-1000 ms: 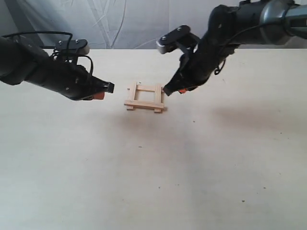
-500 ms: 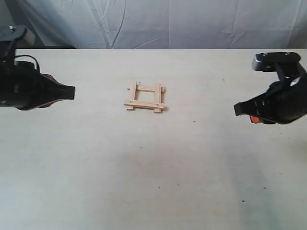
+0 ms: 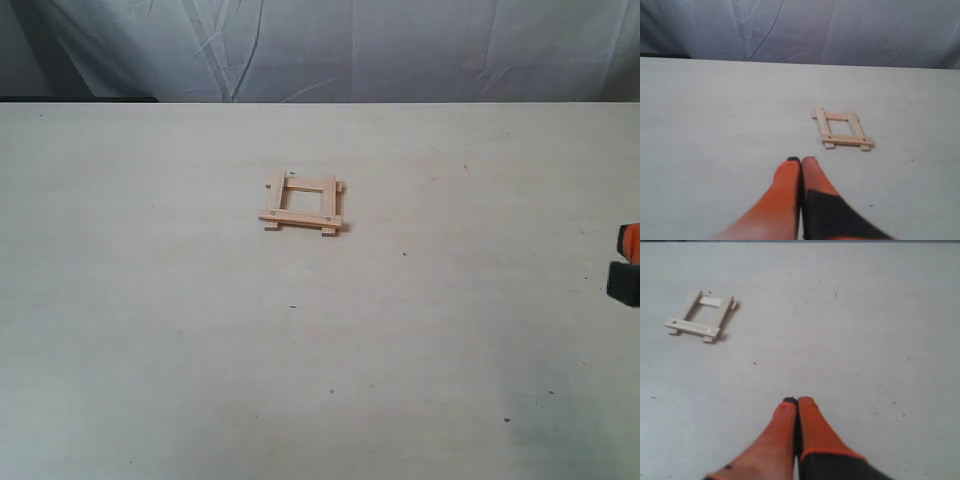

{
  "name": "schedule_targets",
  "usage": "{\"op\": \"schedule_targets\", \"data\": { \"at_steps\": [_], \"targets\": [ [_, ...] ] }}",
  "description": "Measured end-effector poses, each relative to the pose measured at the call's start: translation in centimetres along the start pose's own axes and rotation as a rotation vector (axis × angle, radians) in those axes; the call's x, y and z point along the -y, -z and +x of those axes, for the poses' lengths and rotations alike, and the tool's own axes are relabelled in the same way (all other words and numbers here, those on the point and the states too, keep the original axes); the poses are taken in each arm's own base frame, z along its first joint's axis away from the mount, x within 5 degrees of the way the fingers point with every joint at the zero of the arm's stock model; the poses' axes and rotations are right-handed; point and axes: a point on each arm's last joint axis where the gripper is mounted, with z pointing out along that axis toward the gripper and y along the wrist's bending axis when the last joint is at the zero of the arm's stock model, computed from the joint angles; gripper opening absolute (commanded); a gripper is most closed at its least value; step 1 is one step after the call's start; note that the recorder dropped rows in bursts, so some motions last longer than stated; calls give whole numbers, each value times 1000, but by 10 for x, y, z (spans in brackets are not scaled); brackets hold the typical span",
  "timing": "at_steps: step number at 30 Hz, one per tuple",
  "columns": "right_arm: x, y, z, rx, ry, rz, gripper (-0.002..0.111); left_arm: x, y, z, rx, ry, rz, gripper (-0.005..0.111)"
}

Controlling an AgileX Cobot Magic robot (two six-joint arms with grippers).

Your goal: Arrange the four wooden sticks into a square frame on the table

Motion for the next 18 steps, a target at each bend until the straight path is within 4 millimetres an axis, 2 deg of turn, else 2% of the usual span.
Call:
{"op": "schedule_targets", "data": {
  "at_steps": [4,9,18],
  "targets": [
    [-2,21,8,109,8,-14,0,0,16,7,68,-5,14,0],
    [-5,40,8,223,12,-30,0,1,29,7,132,-10,27,0],
    [-7,53,9,295,22,-45,0,1,32,8,145,-11,30,0]
  ]
}}
